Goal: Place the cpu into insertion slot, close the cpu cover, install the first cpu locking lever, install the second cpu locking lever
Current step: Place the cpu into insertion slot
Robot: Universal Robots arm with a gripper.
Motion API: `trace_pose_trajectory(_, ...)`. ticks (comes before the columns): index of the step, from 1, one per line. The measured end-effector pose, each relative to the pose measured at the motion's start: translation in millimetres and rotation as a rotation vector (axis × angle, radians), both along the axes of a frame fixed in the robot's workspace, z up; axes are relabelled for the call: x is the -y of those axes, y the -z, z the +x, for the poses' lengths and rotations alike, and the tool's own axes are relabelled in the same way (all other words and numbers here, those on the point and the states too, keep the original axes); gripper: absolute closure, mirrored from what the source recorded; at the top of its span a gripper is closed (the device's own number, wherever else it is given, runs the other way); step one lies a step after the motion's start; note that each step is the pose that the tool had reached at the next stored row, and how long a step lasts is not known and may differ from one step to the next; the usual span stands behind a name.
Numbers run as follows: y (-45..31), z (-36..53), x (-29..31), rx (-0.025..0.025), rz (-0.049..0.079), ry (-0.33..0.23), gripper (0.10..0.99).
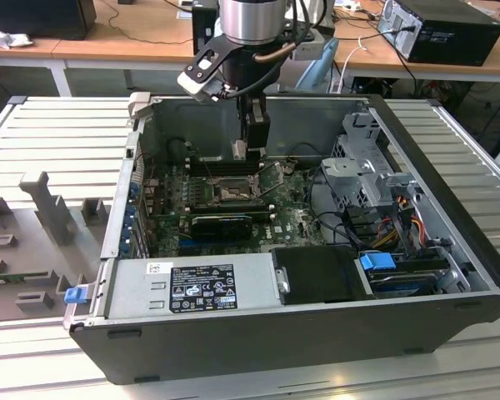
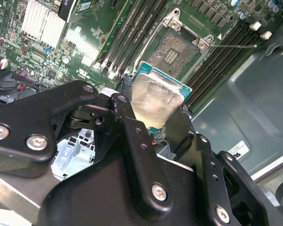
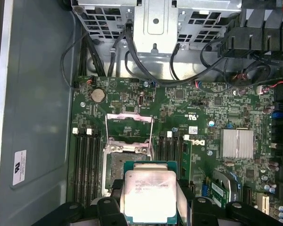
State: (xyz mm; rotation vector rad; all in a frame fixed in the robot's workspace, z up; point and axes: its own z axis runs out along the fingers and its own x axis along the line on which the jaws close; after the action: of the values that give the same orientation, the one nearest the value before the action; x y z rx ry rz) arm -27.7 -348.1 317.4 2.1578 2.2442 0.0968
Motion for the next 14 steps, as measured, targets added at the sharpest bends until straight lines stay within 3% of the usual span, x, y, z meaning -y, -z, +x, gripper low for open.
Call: trace_pose_trajectory(14,11.3,0.0,0.0,-0.0056,0.0,0.001,0.557)
